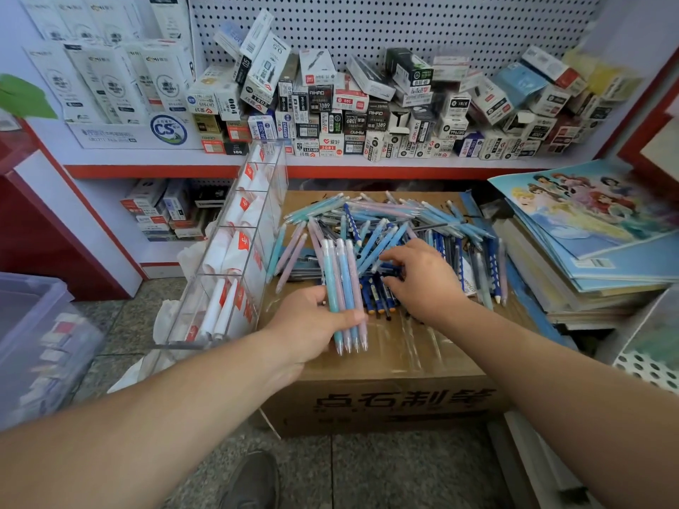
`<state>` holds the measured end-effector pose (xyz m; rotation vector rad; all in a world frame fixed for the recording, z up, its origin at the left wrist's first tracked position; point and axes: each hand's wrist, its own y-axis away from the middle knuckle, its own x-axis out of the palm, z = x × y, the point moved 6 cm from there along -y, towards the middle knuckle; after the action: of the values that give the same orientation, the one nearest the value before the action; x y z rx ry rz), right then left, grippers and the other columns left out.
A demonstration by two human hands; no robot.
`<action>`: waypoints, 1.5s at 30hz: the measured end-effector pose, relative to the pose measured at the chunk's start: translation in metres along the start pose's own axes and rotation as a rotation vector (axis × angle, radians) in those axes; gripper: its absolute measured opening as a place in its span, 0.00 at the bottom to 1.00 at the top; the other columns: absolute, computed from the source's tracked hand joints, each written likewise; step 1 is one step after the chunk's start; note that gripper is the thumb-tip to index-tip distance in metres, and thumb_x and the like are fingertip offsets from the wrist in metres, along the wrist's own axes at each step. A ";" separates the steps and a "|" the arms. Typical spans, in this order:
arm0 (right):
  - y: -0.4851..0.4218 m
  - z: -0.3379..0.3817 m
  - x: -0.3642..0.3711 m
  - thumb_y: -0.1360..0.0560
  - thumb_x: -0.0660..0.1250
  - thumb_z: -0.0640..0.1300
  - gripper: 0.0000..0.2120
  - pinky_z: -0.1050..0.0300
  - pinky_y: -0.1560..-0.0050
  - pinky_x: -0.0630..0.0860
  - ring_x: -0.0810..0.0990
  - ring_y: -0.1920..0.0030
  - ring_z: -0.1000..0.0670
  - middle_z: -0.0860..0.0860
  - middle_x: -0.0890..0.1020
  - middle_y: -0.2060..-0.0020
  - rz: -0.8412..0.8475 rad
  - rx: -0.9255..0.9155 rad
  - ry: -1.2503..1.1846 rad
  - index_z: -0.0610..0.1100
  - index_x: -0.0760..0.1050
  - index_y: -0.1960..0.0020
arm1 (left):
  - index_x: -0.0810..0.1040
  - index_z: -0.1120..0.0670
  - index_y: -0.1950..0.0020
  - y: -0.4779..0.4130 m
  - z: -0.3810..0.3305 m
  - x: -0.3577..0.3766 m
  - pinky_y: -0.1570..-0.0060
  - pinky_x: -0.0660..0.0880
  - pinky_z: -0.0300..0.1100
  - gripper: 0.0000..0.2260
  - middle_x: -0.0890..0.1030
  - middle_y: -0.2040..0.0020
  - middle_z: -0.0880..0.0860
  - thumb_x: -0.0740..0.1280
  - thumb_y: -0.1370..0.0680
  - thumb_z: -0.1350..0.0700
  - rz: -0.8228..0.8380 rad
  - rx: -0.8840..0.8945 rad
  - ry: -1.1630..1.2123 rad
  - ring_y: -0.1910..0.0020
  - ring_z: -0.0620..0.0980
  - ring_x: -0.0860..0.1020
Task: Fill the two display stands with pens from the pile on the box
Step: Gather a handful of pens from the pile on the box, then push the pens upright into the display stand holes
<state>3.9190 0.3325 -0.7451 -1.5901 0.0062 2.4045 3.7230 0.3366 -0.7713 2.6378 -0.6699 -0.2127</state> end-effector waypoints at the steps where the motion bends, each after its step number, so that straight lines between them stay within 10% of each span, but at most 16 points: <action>1: -0.003 0.001 0.002 0.22 0.72 0.45 0.19 0.47 0.47 0.80 0.76 0.42 0.47 0.49 0.76 0.43 -0.012 -0.011 0.028 0.50 0.77 0.32 | 0.83 0.52 0.42 0.000 0.000 0.000 0.38 0.79 0.56 0.14 0.87 0.48 0.55 0.78 0.26 0.60 -0.001 0.002 -0.007 0.45 0.54 0.85; 14: -0.005 0.020 -0.003 0.25 0.74 0.37 0.05 0.44 0.65 0.79 0.78 0.52 0.40 0.44 0.78 0.53 -0.237 -0.281 0.086 0.41 0.83 0.48 | 0.83 0.53 0.42 -0.005 -0.002 -0.002 0.38 0.79 0.56 0.14 0.87 0.49 0.55 0.77 0.26 0.61 -0.005 0.003 -0.028 0.46 0.54 0.85; 19: 0.020 0.030 -0.036 0.23 0.72 0.38 0.06 0.57 0.51 0.76 0.80 0.51 0.49 0.50 0.82 0.50 -0.284 -0.364 -0.078 0.43 0.81 0.46 | 0.84 0.53 0.44 -0.003 -0.010 0.008 0.44 0.81 0.49 0.11 0.87 0.50 0.55 0.77 0.25 0.61 0.000 0.021 -0.017 0.47 0.54 0.85; 24: 0.058 0.012 -0.070 0.20 0.70 0.44 0.03 0.69 0.61 0.74 0.79 0.59 0.60 0.61 0.80 0.59 -0.279 -0.120 -0.360 0.49 0.80 0.46 | 0.84 0.58 0.44 0.001 -0.015 0.026 0.51 0.82 0.45 0.11 0.87 0.51 0.57 0.76 0.25 0.63 0.026 0.016 -0.009 0.51 0.54 0.86; 29: 0.093 -0.026 -0.096 0.21 0.72 0.47 0.02 0.54 0.59 0.79 0.81 0.60 0.53 0.55 0.81 0.62 -0.318 0.044 -0.501 0.50 0.79 0.50 | 0.83 0.59 0.45 0.012 -0.025 0.062 0.70 0.78 0.35 0.09 0.87 0.53 0.57 0.74 0.24 0.65 0.089 0.024 -0.026 0.66 0.44 0.84; 39: 0.181 -0.126 -0.175 0.22 0.73 0.44 0.04 0.43 0.56 0.84 0.85 0.60 0.47 0.47 0.85 0.62 -0.531 0.410 -0.609 0.47 0.79 0.53 | 0.84 0.55 0.45 0.039 -0.027 0.159 0.47 0.81 0.53 0.09 0.88 0.51 0.56 0.76 0.24 0.61 0.279 0.066 -0.194 0.49 0.57 0.86; 45: 0.240 -0.199 -0.222 0.23 0.73 0.48 0.06 0.41 0.54 0.84 0.85 0.61 0.48 0.51 0.84 0.64 -0.749 0.573 -0.403 0.49 0.78 0.56 | 0.83 0.57 0.44 0.046 -0.028 0.222 0.61 0.79 0.40 0.10 0.87 0.51 0.55 0.75 0.24 0.62 0.351 0.095 -0.217 0.53 0.51 0.85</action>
<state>4.1290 0.0251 -0.6575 -0.6659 0.0187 1.8380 3.9045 0.2019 -0.7367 2.5513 -1.2269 -0.3735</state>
